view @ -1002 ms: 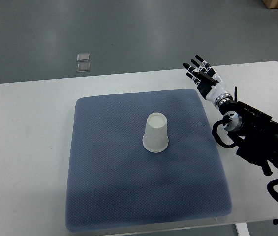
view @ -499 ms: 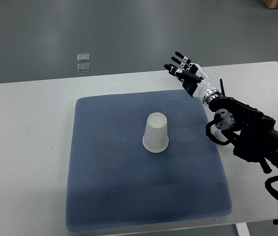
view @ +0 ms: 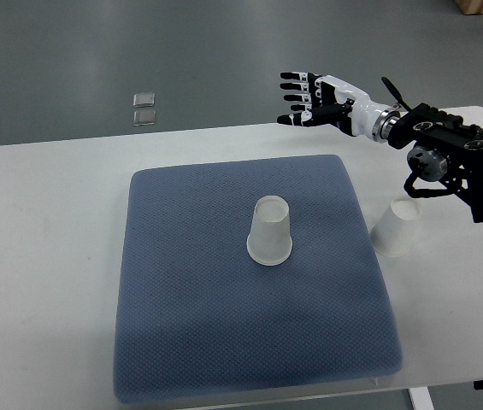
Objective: Stack paper cups
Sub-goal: 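Lower the open right hand down over the white paper cup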
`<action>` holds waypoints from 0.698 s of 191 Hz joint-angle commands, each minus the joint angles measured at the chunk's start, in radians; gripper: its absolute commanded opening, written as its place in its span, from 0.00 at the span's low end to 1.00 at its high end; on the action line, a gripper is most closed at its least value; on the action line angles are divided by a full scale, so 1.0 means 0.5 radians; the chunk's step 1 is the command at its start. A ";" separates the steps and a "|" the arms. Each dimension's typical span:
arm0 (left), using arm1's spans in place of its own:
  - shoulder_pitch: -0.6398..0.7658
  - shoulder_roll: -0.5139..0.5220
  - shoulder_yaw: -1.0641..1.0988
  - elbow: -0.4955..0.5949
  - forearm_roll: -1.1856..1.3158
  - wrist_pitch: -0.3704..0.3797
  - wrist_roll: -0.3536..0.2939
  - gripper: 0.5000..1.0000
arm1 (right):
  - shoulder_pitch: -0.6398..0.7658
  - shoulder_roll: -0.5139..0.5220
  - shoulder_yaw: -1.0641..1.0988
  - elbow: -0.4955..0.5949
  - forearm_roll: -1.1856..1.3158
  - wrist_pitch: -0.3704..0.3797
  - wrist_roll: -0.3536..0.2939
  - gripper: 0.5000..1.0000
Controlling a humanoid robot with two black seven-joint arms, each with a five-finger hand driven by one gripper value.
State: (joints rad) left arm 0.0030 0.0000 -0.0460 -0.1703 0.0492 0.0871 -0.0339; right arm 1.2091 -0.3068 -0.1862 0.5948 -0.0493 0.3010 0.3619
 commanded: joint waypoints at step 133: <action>-0.003 0.000 0.003 0.000 0.000 0.001 0.000 1.00 | 1.895 -0.328 -2.159 1.360 -0.908 0.110 -0.095 0.85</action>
State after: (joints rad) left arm 0.0021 0.0000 -0.0444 -0.1703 0.0491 0.0871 -0.0338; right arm 2.0687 -0.4876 -1.2072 1.2110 -0.4836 0.3465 0.3468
